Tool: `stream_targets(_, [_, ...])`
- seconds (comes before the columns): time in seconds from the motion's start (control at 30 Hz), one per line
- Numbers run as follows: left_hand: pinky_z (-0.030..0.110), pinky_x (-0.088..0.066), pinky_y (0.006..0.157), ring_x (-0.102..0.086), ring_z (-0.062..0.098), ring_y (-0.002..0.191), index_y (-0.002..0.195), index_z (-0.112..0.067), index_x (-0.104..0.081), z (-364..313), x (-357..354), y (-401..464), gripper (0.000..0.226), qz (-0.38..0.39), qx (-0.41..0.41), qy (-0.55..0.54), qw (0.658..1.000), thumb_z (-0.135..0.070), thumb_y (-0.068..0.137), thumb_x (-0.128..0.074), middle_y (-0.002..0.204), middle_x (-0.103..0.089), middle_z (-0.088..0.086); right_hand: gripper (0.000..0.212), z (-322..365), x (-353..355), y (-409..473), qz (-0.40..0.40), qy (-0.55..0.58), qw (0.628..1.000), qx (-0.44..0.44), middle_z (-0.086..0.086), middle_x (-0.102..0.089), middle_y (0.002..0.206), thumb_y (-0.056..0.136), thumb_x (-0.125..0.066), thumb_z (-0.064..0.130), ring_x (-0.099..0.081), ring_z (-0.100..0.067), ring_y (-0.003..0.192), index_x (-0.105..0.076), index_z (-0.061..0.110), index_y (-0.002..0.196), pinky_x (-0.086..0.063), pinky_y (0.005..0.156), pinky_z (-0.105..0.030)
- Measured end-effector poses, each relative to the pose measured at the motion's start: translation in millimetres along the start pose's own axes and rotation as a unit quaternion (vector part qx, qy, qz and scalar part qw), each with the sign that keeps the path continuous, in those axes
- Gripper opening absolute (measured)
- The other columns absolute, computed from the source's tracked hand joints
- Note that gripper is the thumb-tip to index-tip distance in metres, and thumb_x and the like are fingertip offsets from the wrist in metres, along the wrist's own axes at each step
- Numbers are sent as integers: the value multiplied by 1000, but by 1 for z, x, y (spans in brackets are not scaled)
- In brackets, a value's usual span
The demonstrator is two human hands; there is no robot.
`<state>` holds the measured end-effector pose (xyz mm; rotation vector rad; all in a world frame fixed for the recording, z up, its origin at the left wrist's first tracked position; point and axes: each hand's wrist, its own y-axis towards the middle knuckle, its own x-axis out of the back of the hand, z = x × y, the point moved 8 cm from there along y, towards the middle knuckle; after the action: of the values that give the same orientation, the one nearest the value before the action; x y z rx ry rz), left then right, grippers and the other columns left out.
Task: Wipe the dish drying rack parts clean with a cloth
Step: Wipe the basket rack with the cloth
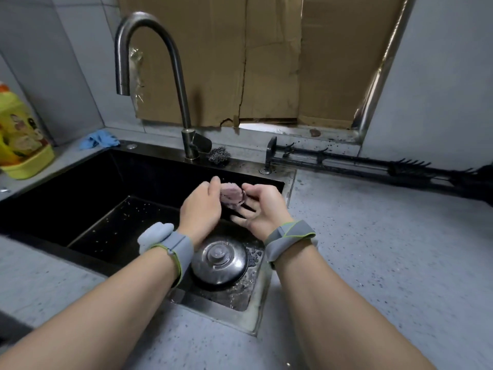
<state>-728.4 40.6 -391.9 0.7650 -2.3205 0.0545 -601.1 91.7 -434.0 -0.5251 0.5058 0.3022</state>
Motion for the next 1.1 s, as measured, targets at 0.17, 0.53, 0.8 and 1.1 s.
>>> stream_targets(0.17, [45, -38, 65, -49, 34, 80, 90, -16, -52, -42, -20, -34, 37, -29, -379, 281, 881, -42, 103, -29, 87, -51, 7, 12, -3, -4, -1, -7, 56, 998, -29, -9, -57, 78, 93, -60, 12, -59, -18, 62, -58, 5, 102, -48, 61, -26])
stream_targets(0.53, [45, -44, 87, -59, 40, 102, 80, -16, -60, 11, -7, -32, 54, 27, -4, 50, 998, -43, 105, -21, 101, -69, 14, 32, -18, -25, -18, -130, 276, 952, 26, -1, -22, 49, 81, -26, -7, -17, -14, 44, -32, 15, 60, -20, 47, -24])
stream_targets(0.8, [15, -15, 43, -14, 11, 38, 55, -23, -31, 24, -45, -40, 38, 177, 277, -266, 906, -25, 92, -38, 46, -23, -3, 24, 4, -30, -11, -16, 171, 979, 113, 3, -14, 45, 59, -23, -3, -9, -12, 37, -23, 20, 51, -12, 44, -18])
stream_targets(1.1, [14, -11, 40, -14, 8, 38, 66, -18, -53, 5, -45, -44, 54, 256, 262, -389, 845, -62, 95, -46, 53, -23, -4, 24, 27, -30, -8, 131, 86, 976, 152, -3, -27, 41, 48, -29, -8, -34, -17, 40, -40, 14, 50, -31, 48, -22])
